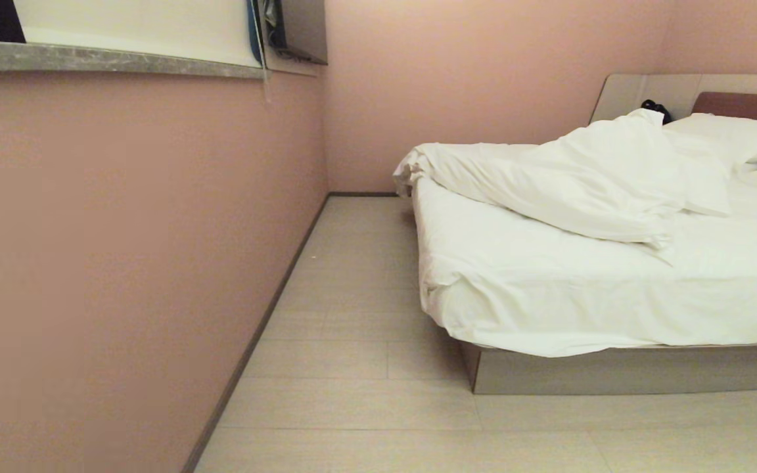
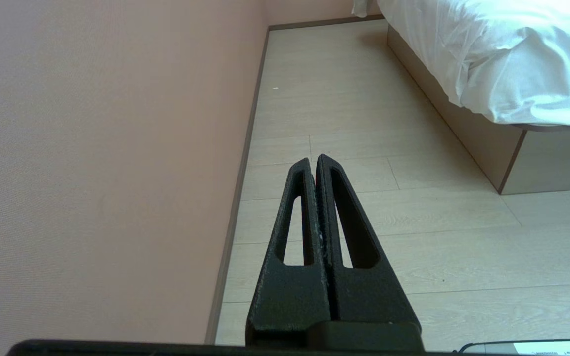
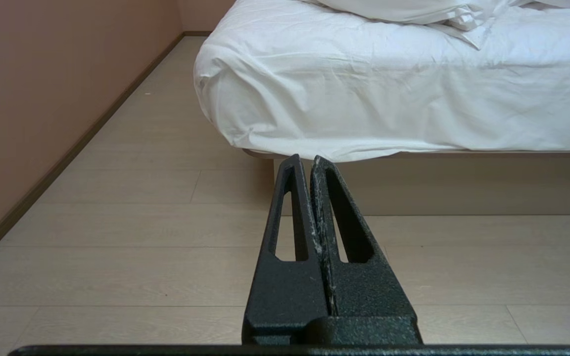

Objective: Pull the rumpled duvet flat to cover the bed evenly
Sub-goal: Hold the folded corner of the quilt

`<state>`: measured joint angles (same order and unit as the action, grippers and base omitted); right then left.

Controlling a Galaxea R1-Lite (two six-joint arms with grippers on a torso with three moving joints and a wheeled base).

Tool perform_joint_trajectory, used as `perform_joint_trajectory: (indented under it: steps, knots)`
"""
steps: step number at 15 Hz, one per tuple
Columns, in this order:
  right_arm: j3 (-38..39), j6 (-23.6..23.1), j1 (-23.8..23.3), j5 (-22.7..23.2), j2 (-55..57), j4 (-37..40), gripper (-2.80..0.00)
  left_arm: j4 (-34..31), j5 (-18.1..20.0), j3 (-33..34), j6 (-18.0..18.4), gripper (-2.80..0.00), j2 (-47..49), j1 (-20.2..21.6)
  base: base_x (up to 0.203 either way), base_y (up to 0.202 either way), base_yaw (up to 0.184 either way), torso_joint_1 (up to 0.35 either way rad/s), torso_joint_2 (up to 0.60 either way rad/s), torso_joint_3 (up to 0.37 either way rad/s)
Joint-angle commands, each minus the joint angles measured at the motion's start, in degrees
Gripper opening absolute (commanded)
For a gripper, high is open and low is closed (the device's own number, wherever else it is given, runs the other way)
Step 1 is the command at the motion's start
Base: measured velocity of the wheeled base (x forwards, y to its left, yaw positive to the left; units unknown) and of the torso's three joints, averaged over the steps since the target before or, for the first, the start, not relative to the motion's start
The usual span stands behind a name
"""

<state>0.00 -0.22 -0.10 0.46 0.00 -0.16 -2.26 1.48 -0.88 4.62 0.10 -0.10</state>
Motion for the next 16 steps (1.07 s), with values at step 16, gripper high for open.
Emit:
perform_joint_trajectory:
  steps: [16]
  knots:
    - [0.0,-0.04,0.01,0.04,0.0,-0.02,-2.8,-0.03,0.02,-0.07,-0.11,-2.8,0.07,0.01,0.0,0.0,0.0,0.0,0.0,0.0]
